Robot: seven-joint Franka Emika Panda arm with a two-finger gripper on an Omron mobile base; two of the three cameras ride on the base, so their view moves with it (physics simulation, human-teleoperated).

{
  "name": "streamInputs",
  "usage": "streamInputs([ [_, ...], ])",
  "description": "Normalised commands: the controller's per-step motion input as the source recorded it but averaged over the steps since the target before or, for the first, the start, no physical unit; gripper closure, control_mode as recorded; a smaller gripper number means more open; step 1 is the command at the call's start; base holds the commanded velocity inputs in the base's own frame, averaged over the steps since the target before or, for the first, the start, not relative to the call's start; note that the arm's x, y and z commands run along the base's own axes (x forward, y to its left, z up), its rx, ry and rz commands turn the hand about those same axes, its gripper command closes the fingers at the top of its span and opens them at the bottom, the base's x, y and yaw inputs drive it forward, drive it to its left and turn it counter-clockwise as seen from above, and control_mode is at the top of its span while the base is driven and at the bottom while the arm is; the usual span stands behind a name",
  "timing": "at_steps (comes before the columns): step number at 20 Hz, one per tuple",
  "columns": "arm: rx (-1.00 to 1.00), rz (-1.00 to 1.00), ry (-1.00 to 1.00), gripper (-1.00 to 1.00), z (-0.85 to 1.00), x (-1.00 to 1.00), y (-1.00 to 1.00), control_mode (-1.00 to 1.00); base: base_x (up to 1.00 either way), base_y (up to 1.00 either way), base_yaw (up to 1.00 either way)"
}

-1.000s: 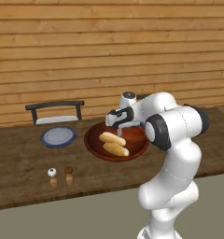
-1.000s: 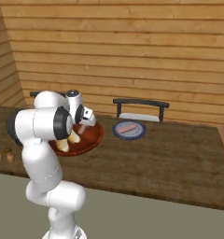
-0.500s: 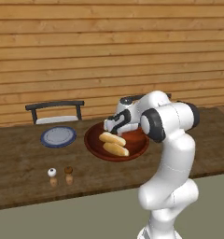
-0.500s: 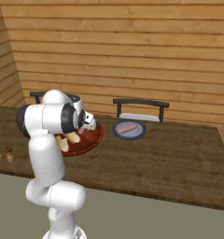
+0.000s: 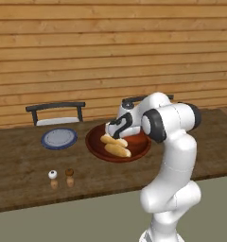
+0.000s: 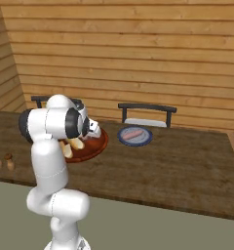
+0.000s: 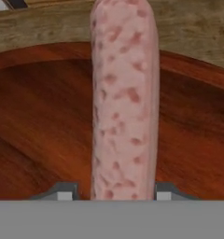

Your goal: Place one bun and one sausage from the bowl on each plate.

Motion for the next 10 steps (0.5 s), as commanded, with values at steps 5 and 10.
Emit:
streamInputs([
  [5, 0.00, 0.00, -0.12, 1.00, 0.21, -0.27, 0.02, -1.00, 0.00, 0.00, 0.00],
  [10, 0.07, 0.04, -0.22, 1.00, 1.00, -0.68, 0.28, -1.00, 0.00, 0.00, 0.00],
])
